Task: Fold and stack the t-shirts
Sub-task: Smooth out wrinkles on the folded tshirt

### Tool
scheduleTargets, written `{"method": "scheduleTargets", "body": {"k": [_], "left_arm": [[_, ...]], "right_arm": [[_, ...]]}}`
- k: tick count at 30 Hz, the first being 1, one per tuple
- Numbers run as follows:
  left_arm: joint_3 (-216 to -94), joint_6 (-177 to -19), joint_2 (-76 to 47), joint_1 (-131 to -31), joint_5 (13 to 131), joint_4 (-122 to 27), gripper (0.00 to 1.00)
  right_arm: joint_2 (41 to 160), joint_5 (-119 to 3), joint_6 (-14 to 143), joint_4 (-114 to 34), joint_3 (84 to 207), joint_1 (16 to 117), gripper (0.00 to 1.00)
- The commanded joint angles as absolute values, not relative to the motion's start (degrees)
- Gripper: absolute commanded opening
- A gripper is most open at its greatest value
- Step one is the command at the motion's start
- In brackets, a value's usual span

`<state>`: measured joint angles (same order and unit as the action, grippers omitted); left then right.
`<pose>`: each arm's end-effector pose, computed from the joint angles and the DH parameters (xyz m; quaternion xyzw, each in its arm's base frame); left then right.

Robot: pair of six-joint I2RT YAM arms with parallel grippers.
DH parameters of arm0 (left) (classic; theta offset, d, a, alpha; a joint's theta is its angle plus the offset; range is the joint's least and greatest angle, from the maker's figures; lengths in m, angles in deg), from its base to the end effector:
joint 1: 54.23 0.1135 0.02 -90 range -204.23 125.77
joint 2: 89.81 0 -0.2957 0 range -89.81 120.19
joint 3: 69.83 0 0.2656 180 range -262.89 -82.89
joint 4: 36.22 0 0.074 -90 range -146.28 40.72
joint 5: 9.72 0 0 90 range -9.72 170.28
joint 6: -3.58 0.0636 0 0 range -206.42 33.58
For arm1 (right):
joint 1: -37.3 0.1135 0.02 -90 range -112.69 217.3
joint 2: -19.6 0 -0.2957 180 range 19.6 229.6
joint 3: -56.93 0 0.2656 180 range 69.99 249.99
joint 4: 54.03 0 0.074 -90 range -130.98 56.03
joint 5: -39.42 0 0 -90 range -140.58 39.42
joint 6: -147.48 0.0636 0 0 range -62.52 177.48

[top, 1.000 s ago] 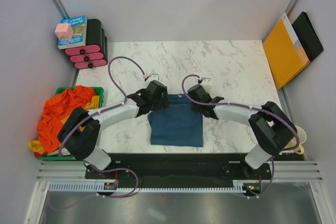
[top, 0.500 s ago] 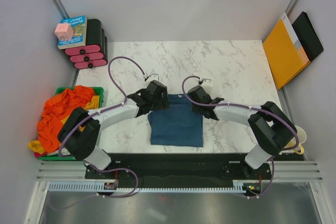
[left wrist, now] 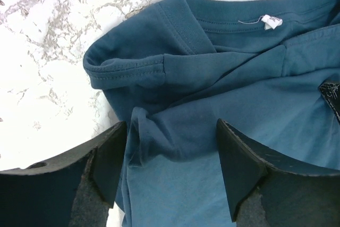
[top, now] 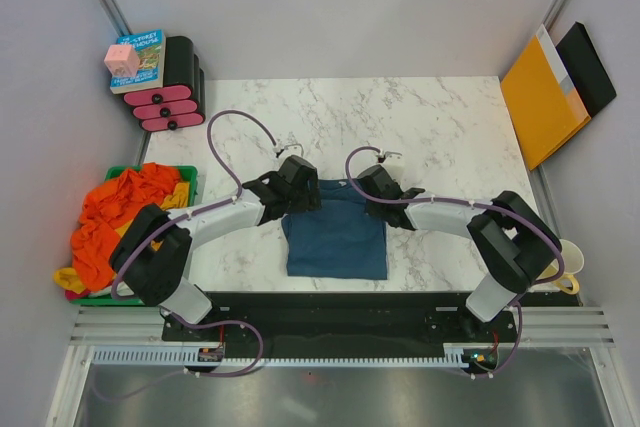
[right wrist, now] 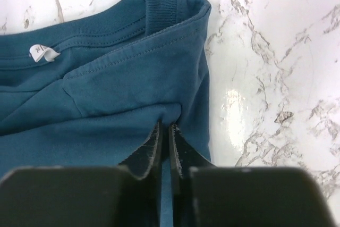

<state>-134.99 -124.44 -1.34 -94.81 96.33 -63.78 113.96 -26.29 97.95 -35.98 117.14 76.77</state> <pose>0.2707 -0.2087 0.1992 -0.0259 0.9338 -0.1082 0.3399 0.2815 0.1979 0.1550 0.0762 0.9243 0.0509 0.3706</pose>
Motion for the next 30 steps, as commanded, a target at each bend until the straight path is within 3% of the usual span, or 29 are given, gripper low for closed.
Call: {"method": "scheduleTargets", "body": {"k": [1, 2, 10, 13, 19, 30], "left_arm": [[-134.2, -125.4, -3.6, -94.7, 95.8, -62.3, 0.73], [-134.0, -125.4, -3.8, -94.7, 95.9, -62.2, 0.72], [-134.3, -125.4, -4.6, -94.7, 96.6, -62.4, 0.7], [-134.8, -125.3, -4.5, -94.7, 96.9, -62.4, 0.61], [-135.0, -125.5, -4.1, -94.7, 96.7, -62.5, 0.02], [-135.9, -124.5, -6.5, -94.7, 98.3, -63.5, 0.02]], "right_arm": [[114.7, -26.4, 98.1, -36.5, 116.0, 76.5, 0.07], [114.6, -26.4, 98.0, -36.5, 116.2, 76.5, 0.03], [114.3, -26.4, 97.4, -36.1, 117.4, 76.5, 0.0], [114.3, -26.5, 97.2, -36.0, 117.6, 76.6, 0.0], [113.5, -26.6, 97.0, -35.6, 117.5, 76.6, 0.0], [107.8, -25.5, 96.3, -33.3, 119.4, 76.6, 0.0]]}}
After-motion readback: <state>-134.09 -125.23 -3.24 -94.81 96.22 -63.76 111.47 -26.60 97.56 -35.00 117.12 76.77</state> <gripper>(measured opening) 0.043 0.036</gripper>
